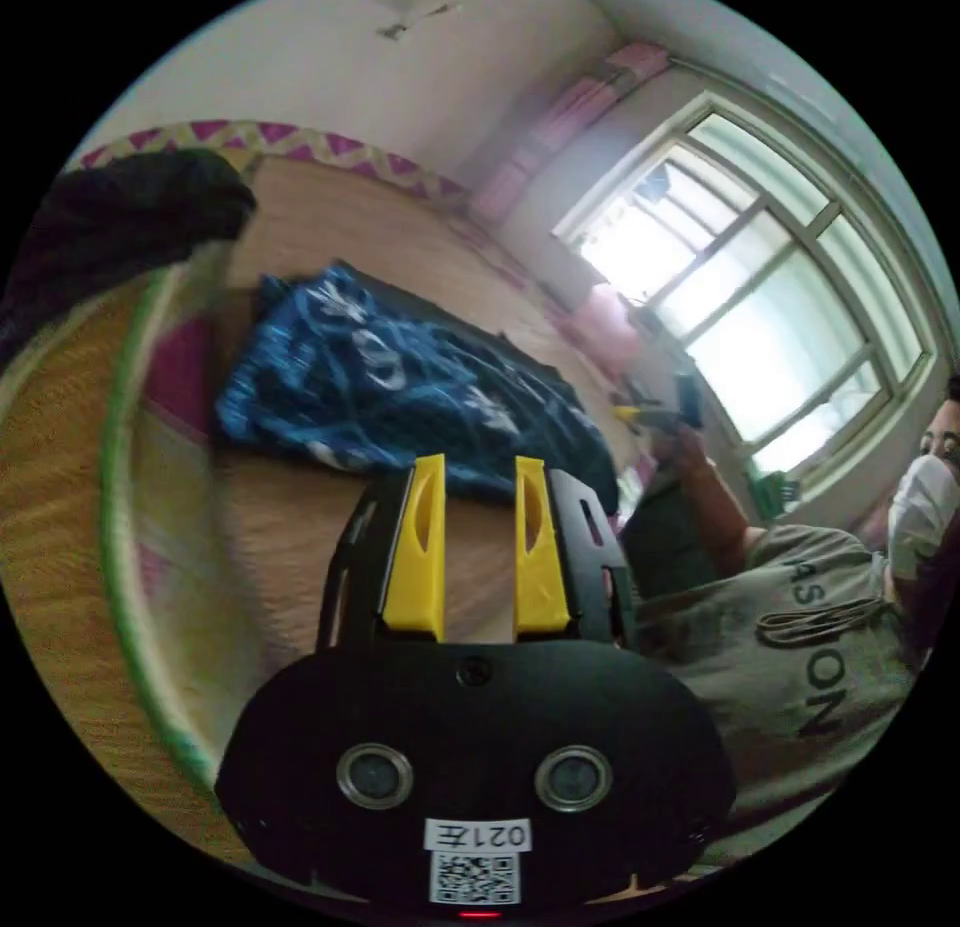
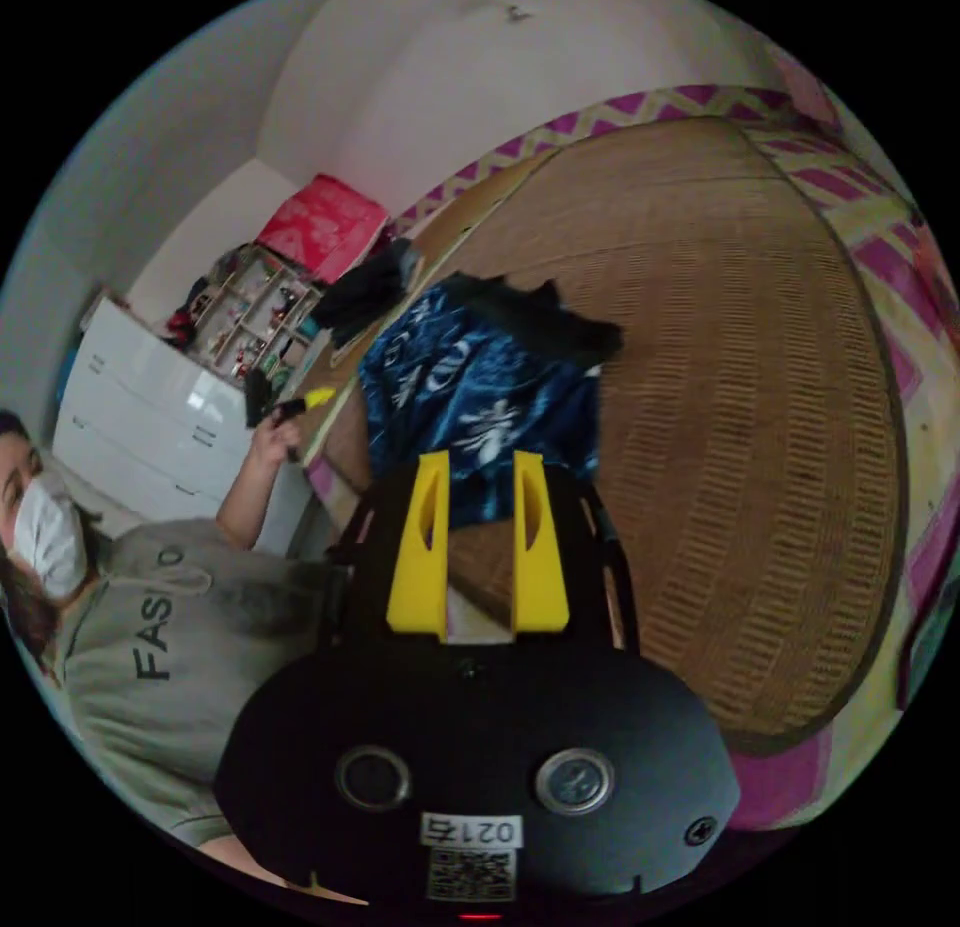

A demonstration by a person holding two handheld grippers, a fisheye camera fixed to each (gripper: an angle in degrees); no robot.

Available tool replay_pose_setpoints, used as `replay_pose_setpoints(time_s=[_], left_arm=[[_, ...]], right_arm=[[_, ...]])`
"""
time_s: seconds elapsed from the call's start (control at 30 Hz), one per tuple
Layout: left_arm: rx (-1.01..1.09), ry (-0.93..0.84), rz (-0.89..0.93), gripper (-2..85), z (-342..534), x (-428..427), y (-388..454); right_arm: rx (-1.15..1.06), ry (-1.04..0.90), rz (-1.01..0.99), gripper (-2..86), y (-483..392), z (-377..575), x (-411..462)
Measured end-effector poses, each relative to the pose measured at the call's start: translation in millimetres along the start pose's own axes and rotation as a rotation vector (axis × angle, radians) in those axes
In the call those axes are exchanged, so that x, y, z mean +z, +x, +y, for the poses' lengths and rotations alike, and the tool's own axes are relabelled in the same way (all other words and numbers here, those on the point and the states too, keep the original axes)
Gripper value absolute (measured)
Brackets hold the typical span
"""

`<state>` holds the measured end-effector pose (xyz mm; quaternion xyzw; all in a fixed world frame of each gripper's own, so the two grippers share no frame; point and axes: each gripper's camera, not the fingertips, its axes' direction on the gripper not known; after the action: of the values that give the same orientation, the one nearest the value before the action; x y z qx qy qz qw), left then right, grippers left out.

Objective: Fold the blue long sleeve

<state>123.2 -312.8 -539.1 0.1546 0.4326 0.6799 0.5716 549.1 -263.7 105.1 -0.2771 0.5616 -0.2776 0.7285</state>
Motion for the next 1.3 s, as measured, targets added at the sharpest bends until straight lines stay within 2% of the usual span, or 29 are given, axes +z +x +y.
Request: replay_pose_setpoints(time_s=[0.17, 0.3, 0.4, 0.63, 0.73, 0.83, 0.93, 1.13, 1.23, 1.3], left_arm=[[-0.129, -0.067, 0.202, 12.0, 50.8, 57.6, 30.4], [-0.235, -0.122, 0.339, 13.4, 76.3, 92.1, 32.5], [-0.276, -0.086, 0.373, 13.2, 85.8, 92.3, 30.6], [-0.326, -0.088, 0.440, 13.5, 95.7, 85.1, 29.5], [-0.342, -0.075, 0.478, 11.5, 99.6, 78.7, 24.0], [-0.367, -0.099, 0.478, 3.7, 106.0, 75.5, 17.2], [-0.406, -0.069, 0.524, 0.0, 117.0, 64.7, 6.7], [-0.348, 0.076, 0.652, -0.9, 113.4, 1.4, -0.7], [-0.342, 0.196, 0.694, -0.8, 100.4, -51.9, -13.6], [-0.363, 0.309, 0.647, -0.7, 92.1, -100.6, -35.3]], right_arm=[[0.129, -0.085, -0.009, 9.1, 60.1, -59.5, 17.3], [0.147, -0.182, -0.017, 10.6, 82.1, -102.8, 36.7], [0.156, -0.239, -0.144, 11.9, 94.5, -123.4, 48.5], [0.184, -0.260, -0.282, 13.0, 105.0, -147.7, 63.7], [0.196, -0.243, -0.339, 12.5, 105.4, -154.9, 69.1], [0.202, -0.266, -0.330, 7.3, 101.6, -161.6, 76.4], [0.219, -0.288, -0.284, 3.1, 97.6, -165.6, 80.0], [0.171, -0.204, -0.381, 1.7, 56.7, -198.7, 46.4], [0.106, -0.204, -0.384, 1.7, 11.4, -244.4, 41.7], [0.069, -0.235, -0.345, 2.2, -27.7, -291.0, 60.9]])
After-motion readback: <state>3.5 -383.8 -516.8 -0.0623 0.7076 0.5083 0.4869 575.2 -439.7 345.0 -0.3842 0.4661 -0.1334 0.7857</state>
